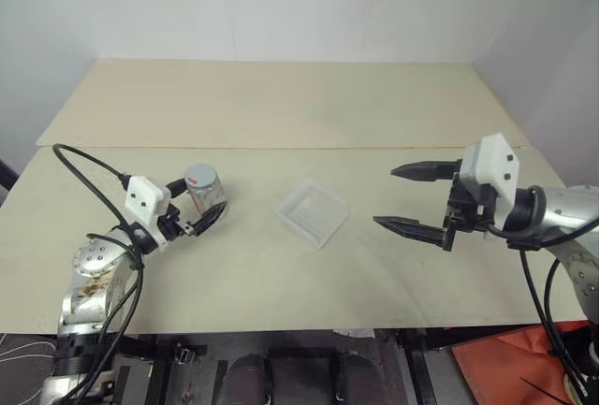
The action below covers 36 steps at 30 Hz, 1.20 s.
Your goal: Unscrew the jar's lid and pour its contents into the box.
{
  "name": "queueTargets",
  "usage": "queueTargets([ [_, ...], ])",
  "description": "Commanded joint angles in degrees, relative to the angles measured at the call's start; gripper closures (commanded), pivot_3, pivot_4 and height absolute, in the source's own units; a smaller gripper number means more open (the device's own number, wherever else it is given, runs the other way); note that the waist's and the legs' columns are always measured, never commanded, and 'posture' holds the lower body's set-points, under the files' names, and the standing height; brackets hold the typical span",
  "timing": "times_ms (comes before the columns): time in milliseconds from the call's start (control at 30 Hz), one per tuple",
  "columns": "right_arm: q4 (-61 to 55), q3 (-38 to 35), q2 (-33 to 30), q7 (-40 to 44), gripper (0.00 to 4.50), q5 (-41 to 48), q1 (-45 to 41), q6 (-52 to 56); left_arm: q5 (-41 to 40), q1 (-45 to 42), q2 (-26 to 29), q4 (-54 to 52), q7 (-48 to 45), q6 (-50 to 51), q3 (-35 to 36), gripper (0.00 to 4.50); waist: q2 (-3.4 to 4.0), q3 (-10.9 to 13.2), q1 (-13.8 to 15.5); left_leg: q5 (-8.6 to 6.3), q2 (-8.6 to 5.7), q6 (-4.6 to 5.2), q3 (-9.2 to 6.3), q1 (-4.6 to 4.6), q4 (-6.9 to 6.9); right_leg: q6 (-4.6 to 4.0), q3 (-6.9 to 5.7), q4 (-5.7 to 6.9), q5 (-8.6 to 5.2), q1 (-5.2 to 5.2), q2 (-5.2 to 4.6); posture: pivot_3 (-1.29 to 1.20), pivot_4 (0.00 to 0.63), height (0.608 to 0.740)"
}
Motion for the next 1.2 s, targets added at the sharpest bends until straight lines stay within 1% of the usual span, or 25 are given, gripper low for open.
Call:
queueTargets([
  [33,-2.5,-3.1,-1.2,-0.9,0.0,1.8,0.4,0.5,0.7,-1.8,-0.2,2.1,-0.5,-3.1,-0.4,0.05,0.0,0.0,0.0,0.0,0.0,0.0,0.0,0.0,0.0,0.0,0.0,0.0,0.0,0.0,0.0,0.0,0.15,0.74],
  [133,-3.4,-3.6,-1.7,-1.7,0.0,2.7,0.4,1.2,1.4,-3.5,-0.8,4.9,-0.5,-4.5,-1.1,0.05,0.0,0.0,0.0,0.0,0.0,0.0,0.0,-0.01,0.0,0.0,0.0,-0.01,0.0,0.0,-0.01,0.0,0.15,0.74],
  [600,-5.9,-5.1,-2.6,-4.2,0.0,4.9,1.9,2.6,2.5,-6.7,-1.9,11.4,-0.1,-8.0,-2.0,0.05,-0.01,0.0,0.0,0.0,0.0,0.0,-0.01,-0.01,0.02,0.02,0.0,0.0,0.01,0.01,-0.02,0.0,0.15,0.74],
  [633,-6.0,-5.0,-2.6,-4.4,0.0,5.1,1.9,2.6,2.7,-7.0,-1.9,11.8,-0.1,-8.0,-2.1,0.43,-0.01,0.0,0.0,0.0,0.0,0.01,-0.01,-0.01,0.02,0.02,0.0,0.0,0.01,0.01,-0.01,0.0,0.15,0.74],
  [667,-6.1,-5.0,-2.7,-4.5,0.0,5.2,1.9,2.7,2.7,-7.2,-1.9,12.0,-0.4,-8.0,-2.3,0.58,-0.01,0.0,0.0,0.0,0.0,0.0,-0.01,-0.01,0.02,0.02,-0.01,0.0,0.01,0.01,-0.02,0.0,0.15,0.74],
  [733,-6.2,-5.0,-2.7,-4.7,0.0,5.4,1.9,2.8,2.7,-7.3,-1.8,12.0,-0.9,-8.1,-2.6,1.2,-0.01,0.0,0.0,0.0,0.0,0.0,-0.01,-0.01,0.02,0.03,-0.01,0.0,0.01,0.01,-0.02,0.0,0.15,0.74],
  [867,-6.5,-5.0,-2.7,-5.0,0.0,5.7,1.7,3.2,2.9,-7.5,-2.0,13.0,-0.6,-8.6,-2.5,2.57,-0.01,0.0,0.0,0.0,0.0,0.0,-0.01,-0.01,0.02,0.03,-0.01,0.0,0.01,0.01,-0.02,0.0,0.15,0.74],
  [1067,-6.6,-4.2,-2.4,-5.5,0.0,5.5,1.4,3.1,2.4,-9.6,-2.5,14.2,-0.8,-9.0,-2.7,2.59,-0.01,0.0,0.0,0.0,0.0,0.0,-0.02,0.0,0.04,0.03,-0.01,0.01,0.02,0.02,-0.01,0.0,0.15,0.74],
  [1167,-6.3,-3.1,-1.7,-5.9,0.0,5.4,0.1,2.8,-0.4,-11.4,-2.0,11.6,-3.9,-6.0,-2.9,2.59,-0.02,0.0,0.0,0.0,-0.01,0.0,-0.03,-0.04,0.05,0.04,-0.03,0.0,0.02,0.02,-0.01,0.0,0.15,0.74],
  [1200,-6.0,-2.5,-1.3,-6.0,0.0,5.4,-1.0,2.7,-2.1,-12.3,-1.5,9.9,-5.5,-3.6,-3.1,2.59,-0.03,0.0,0.0,0.0,-0.01,0.01,-0.03,-0.05,0.06,0.04,-0.04,0.0,0.02,0.02,-0.01,0.0,0.15,0.74],
])
